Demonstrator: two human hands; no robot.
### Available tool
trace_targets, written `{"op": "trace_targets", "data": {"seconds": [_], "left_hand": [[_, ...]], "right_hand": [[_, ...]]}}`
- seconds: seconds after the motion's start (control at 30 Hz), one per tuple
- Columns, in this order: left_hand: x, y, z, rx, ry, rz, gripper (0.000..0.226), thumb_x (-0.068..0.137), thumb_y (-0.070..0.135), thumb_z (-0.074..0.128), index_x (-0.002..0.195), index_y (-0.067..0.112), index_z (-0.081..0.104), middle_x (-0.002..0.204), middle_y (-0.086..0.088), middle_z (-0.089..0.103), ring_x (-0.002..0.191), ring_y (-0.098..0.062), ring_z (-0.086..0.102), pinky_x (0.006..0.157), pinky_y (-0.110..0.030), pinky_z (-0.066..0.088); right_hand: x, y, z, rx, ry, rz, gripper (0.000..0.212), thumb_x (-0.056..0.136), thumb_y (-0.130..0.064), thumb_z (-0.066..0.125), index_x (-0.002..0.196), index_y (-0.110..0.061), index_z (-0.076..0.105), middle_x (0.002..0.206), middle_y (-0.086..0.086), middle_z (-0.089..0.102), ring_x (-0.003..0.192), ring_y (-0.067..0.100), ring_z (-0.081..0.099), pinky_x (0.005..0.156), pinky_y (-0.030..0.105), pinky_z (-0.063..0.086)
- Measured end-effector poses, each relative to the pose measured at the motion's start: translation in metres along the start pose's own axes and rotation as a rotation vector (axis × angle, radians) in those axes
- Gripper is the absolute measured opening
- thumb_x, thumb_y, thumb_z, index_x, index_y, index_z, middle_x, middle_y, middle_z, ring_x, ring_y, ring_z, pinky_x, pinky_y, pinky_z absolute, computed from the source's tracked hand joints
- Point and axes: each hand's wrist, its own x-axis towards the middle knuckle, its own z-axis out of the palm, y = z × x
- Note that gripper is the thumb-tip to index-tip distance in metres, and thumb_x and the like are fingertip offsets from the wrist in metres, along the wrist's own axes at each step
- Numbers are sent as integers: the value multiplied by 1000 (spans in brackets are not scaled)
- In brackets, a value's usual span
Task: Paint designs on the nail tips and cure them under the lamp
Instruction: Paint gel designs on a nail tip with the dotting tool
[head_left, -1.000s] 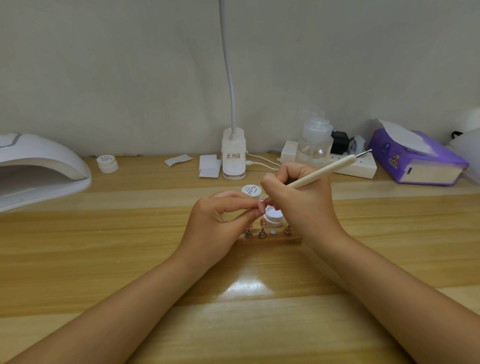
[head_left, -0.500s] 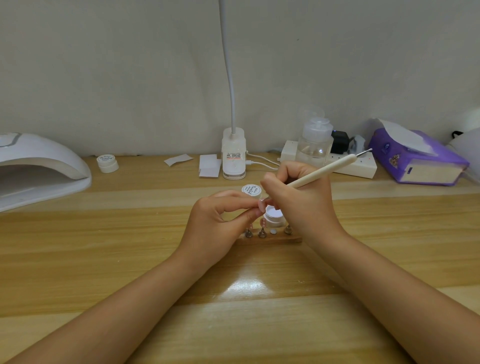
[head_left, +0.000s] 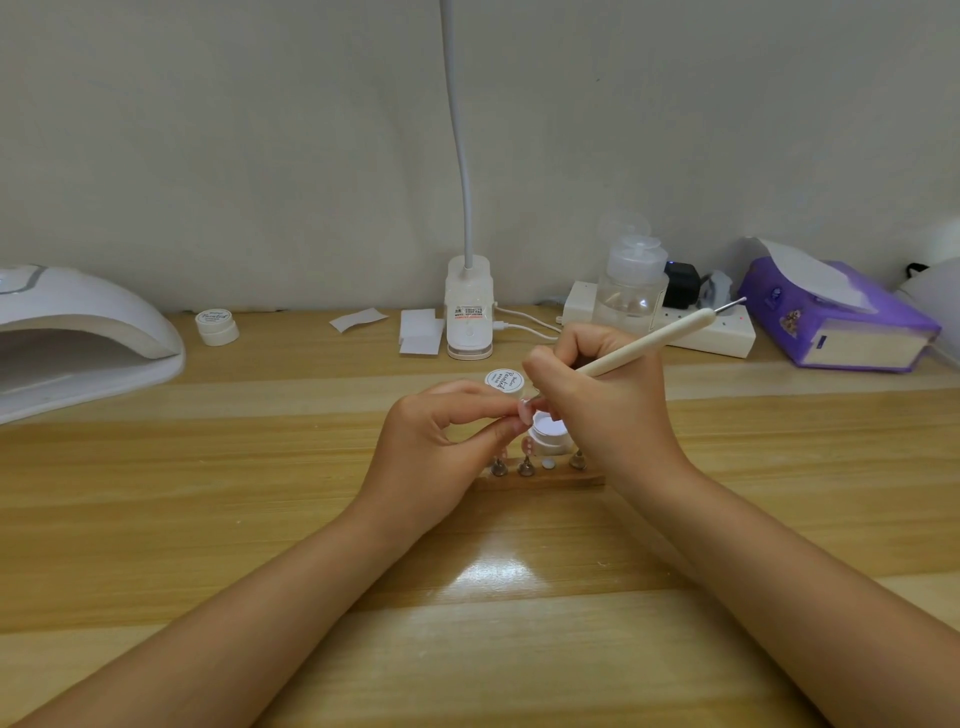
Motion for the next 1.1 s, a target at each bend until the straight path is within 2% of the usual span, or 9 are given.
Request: {"op": "trace_targets", "data": {"seconds": [0.27, 0.5, 0.63, 0.7, 0.77, 0.87, 0.97, 1.03, 1.1], "left_hand": [[0, 0, 0, 6, -5, 10, 25, 72, 17, 66, 97, 13, 69, 82, 0, 70, 76, -10, 64, 70, -20, 51], [0, 0, -1, 16, -5, 3, 22, 73, 16, 67, 95, 17, 69, 84, 5, 70, 78, -7, 64, 73, -19, 51], [-1, 0, -1, 12, -6, -15, 23, 73, 17, 67, 95, 15, 70, 83, 3, 70, 78, -8, 64, 71, -25, 53], [-1, 1, 0, 7, -12, -29, 23, 73, 18, 67, 95, 14, 71, 82, 1, 70, 77, -8, 64, 69, -26, 53], [-1, 1, 0, 4, -18, -39, 23, 73, 17, 67, 96, 12, 71, 82, 0, 70, 76, -8, 63, 68, -25, 53], [-1, 1, 0, 8, -20, -43, 22, 74, 14, 68, 96, 10, 71, 82, -1, 70, 77, -7, 63, 70, -23, 52], [0, 1, 0, 21, -21, -39, 20, 75, 11, 69, 95, 10, 72, 83, -3, 70, 78, -8, 63, 72, -21, 51], [0, 1, 0, 14, -18, -39, 21, 75, 12, 68, 95, 10, 72, 83, -2, 70, 78, -7, 63, 71, -21, 51], [-1, 1, 0, 10, -13, -30, 23, 74, 16, 67, 96, 12, 71, 83, 0, 70, 77, -7, 63, 71, -21, 51]], "right_hand": [[0, 0, 0, -5, 6, -2, 34, 74, 8, 56, 46, -6, 40, 35, -10, 41, 35, 0, 49, 43, 14, 45], [0, 1, 1, -26, 19, 0, 37, 73, 6, 58, 45, -10, 41, 36, -9, 41, 38, 1, 49, 44, 13, 43], [0, -1, 1, -9, 17, 21, 31, 74, 7, 56, 48, 1, 40, 36, -8, 40, 36, 2, 52, 43, 14, 45], [0, -2, 1, -4, 41, 40, 28, 74, 6, 56, 51, 6, 40, 40, -1, 40, 36, 3, 53, 44, 19, 46], [0, -3, 2, 17, 75, 69, 28, 74, 4, 56, 51, 4, 40, 46, 9, 37, 36, 3, 52, 44, 22, 47], [1, -4, 1, 52, 105, 106, 32, 76, 4, 55, 50, -6, 41, 50, 9, 37, 35, 3, 50, 44, 21, 48], [2, -4, 1, 61, 110, 111, 35, 77, 5, 54, 48, -8, 39, 48, 6, 36, 34, 2, 45, 42, 18, 48], [2, -2, 1, 39, 114, 95, 36, 75, 4, 54, 46, -8, 38, 46, 7, 35, 36, 6, 41, 43, 19, 47], [2, -1, 0, 5, 109, 72, 32, 74, 3, 56, 47, -4, 40, 48, 10, 36, 44, 18, 41, 45, 22, 45]]}}
